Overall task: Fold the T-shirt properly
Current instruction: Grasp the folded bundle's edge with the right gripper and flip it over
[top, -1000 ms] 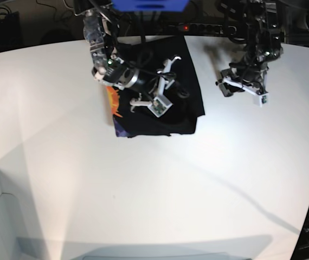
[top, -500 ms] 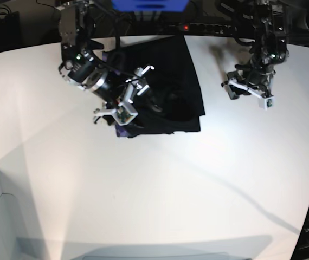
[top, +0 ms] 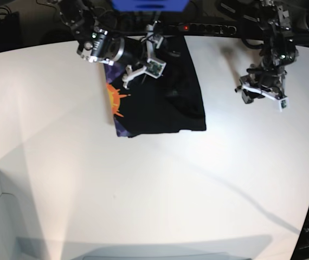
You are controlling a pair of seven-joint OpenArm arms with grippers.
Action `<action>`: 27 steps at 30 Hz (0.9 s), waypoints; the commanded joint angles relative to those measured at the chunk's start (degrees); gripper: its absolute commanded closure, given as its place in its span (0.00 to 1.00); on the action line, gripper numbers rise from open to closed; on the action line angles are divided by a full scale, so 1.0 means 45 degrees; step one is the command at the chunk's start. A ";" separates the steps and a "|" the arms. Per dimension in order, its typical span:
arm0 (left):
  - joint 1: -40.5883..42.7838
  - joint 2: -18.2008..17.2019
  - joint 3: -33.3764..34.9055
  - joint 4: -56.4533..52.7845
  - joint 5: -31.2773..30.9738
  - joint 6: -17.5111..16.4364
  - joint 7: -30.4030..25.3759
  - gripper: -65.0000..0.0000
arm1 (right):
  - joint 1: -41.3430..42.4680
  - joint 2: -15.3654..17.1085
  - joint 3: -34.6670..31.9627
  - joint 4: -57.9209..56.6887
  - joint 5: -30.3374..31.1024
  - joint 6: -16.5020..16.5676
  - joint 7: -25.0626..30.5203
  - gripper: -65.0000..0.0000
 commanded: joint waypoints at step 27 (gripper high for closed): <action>0.1876 0.1873 -0.1667 0.2594 -0.0137 -0.0039 -0.0158 0.56 | 0.1290 0.1169 -0.0028 0.0976 0.0180 0.0173 0.0379 0.43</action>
